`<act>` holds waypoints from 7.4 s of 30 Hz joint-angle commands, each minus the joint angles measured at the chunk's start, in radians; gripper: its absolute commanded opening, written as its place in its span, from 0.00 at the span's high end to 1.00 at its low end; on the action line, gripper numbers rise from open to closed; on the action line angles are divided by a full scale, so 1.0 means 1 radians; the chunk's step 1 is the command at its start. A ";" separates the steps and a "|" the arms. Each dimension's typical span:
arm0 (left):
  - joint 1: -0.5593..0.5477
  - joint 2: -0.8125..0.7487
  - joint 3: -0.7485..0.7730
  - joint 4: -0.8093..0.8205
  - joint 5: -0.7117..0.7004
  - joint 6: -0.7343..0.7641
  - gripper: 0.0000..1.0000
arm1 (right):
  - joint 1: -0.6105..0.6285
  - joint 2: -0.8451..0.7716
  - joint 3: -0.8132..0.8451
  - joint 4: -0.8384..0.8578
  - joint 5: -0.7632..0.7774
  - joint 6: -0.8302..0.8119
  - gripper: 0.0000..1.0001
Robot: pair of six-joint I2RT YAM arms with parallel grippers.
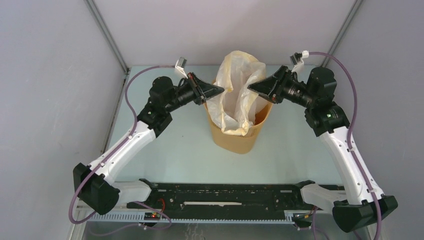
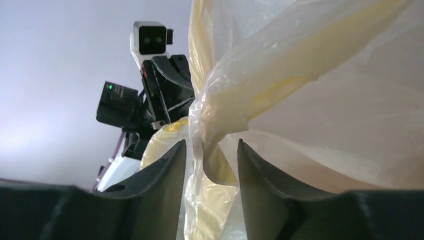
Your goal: Put the trash bags into the trash bin
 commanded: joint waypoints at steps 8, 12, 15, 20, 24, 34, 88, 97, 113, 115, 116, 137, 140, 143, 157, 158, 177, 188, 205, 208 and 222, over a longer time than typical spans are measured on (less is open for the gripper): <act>0.031 -0.079 0.345 -0.750 -0.194 0.194 0.17 | 0.038 -0.090 0.018 -0.067 -0.038 -0.034 0.96; 0.017 -0.099 0.506 -0.950 -0.259 0.264 0.14 | 0.052 -0.105 0.018 -0.070 -0.028 -0.045 1.00; -0.070 -0.049 0.663 -1.075 -0.372 0.358 0.14 | 0.052 -0.105 0.019 -0.079 -0.040 -0.046 1.00; -0.260 0.121 0.928 -1.311 -0.590 0.453 0.14 | 0.049 -0.112 0.018 -0.081 -0.041 -0.041 1.00; -0.359 0.200 1.052 -1.395 -0.695 0.488 0.18 | 0.040 -0.115 0.018 -0.086 -0.045 -0.040 1.00; -0.384 0.350 1.225 -1.494 -0.731 0.519 0.66 | 0.033 -0.129 0.019 -0.126 -0.040 -0.059 1.00; -0.028 -0.261 -0.282 0.058 -0.271 0.139 1.00 | -0.082 -0.245 -0.117 -0.431 -0.051 -0.305 1.00; 0.035 -0.341 -0.399 0.068 -0.259 0.061 0.99 | -0.141 -0.319 -0.172 -0.509 -0.064 -0.329 1.00; 0.065 -0.378 -0.443 0.078 -0.222 -0.056 0.81 | -0.142 -0.347 -0.204 -0.498 -0.066 -0.315 1.00; 0.067 -0.384 -0.451 0.065 -0.230 -0.068 0.85 | -0.144 -0.349 -0.204 -0.504 -0.049 -0.320 1.00; 0.068 -0.391 -0.459 0.050 -0.238 -0.077 0.89 | -0.145 -0.351 -0.204 -0.510 -0.035 -0.322 1.00; 0.076 -0.413 -0.510 -0.179 -0.287 -0.101 1.00 | -0.157 -0.283 -0.251 -0.519 0.013 -0.321 1.00; 0.079 -0.342 -0.487 -0.200 -0.286 -0.088 1.00 | -0.164 -0.255 -0.252 -0.518 0.039 -0.345 1.00; 0.079 -0.267 -0.454 -0.191 -0.248 -0.074 1.00 | -0.175 -0.229 -0.252 -0.518 0.050 -0.382 1.00; 0.096 -0.395 -0.308 -0.433 -0.266 0.208 0.34 | -0.195 -0.287 -0.207 -0.612 0.022 -0.451 0.76; 0.105 -0.416 -0.299 -0.449 -0.265 0.222 0.30 | -0.195 -0.297 -0.195 -0.630 0.018 -0.456 0.71; 0.208 0.040 0.170 -0.368 -0.048 0.387 0.00 | -0.368 -0.079 0.171 -0.638 0.042 -0.520 0.45; 0.217 0.190 0.289 -0.386 -0.049 0.337 0.21 | -0.462 0.037 0.164 -0.390 -0.224 -0.294 0.45; 0.217 0.309 0.342 -0.313 0.049 0.249 0.51 | -0.436 0.150 0.130 -0.293 -0.253 -0.280 0.32; 0.217 0.327 0.361 -0.311 0.061 0.238 0.50 | -0.439 0.165 0.130 -0.298 -0.246 -0.290 0.32; 0.217 0.359 0.372 -0.287 0.076 0.206 0.58 | -0.384 0.168 0.081 -0.216 -0.287 -0.237 0.51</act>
